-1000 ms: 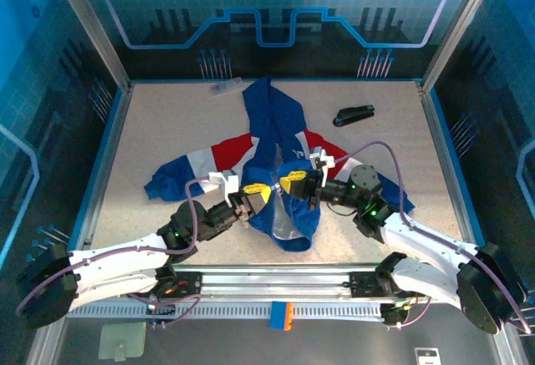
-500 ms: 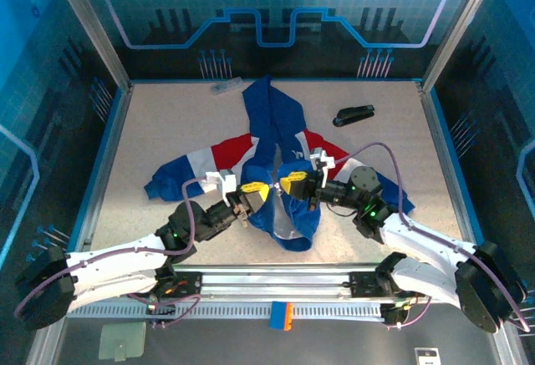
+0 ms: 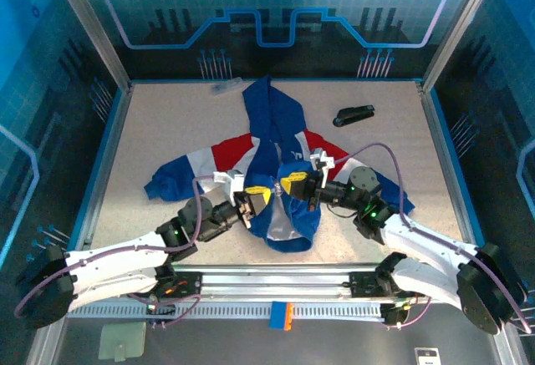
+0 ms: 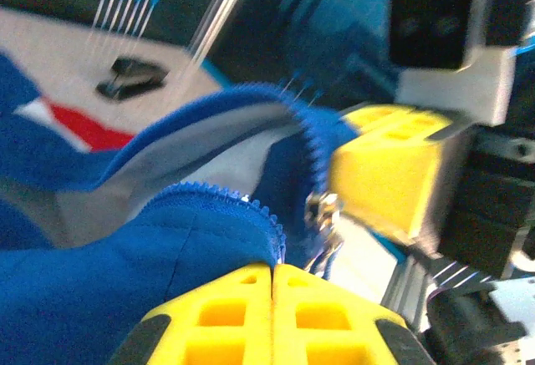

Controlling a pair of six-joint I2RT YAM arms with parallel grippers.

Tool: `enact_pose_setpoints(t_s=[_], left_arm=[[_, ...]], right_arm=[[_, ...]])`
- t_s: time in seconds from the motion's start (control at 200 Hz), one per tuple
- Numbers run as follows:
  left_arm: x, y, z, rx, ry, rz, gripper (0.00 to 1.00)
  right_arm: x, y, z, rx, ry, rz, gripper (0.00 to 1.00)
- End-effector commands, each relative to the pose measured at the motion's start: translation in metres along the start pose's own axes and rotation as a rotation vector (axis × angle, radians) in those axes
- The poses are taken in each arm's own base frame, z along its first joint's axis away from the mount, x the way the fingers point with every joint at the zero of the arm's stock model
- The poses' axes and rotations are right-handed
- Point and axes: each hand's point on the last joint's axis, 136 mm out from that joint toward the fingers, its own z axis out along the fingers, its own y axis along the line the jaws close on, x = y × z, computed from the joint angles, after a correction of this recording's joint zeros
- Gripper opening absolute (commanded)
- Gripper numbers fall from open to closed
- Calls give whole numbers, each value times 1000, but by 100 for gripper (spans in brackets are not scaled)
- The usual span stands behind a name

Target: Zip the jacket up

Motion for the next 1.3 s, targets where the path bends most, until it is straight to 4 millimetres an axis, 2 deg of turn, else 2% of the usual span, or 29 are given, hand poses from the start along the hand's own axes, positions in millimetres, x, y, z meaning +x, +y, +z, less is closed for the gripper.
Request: enact_pose_setpoints(t_s=[0.0, 0.09, 0.205, 0.27, 0.33, 0.405, 0.585, 0.675, 0.755, 0.946, 1.096, 1.296], left_arm=[[40, 50, -16, -292, 203, -94, 0], [76, 80, -38, -442, 320, -168, 0], [105, 97, -58, -507, 383, -257, 0], [108, 99, -63, -515, 383, -283, 11], [101, 95, -65, -500, 371, -275, 25], [84, 82, -64, -452, 342, -235, 37], [36, 35, -50, -267, 275, -91, 51], [21, 8, -35, -132, 247, -28, 54], [17, -11, -20, -21, 221, 28, 55], [8, -34, 10, 125, 150, 103, 55], [11, -39, 23, 157, 159, 163, 53], [6, -35, 25, 152, 94, 203, 54]], right_arm=[[-3, -8, -4, 91, 7, -5, 0], [5, -17, -9, 149, 23, 26, 0], [13, -26, -14, 193, 16, 83, 0], [15, -30, -17, 214, 7, 114, 0], [14, -32, -18, 224, -4, 130, 0], [11, -31, -18, 227, -17, 138, 0], [6, -30, -16, 222, -25, 152, 0], [5, -28, -14, 210, -25, 163, 0], [1, -23, -11, 182, -30, 163, 0], [-6, -11, -8, 118, -41, 131, 0], [-9, -4, -7, 85, -46, 110, 0], [-11, 5, -6, 41, -44, 89, 0]])
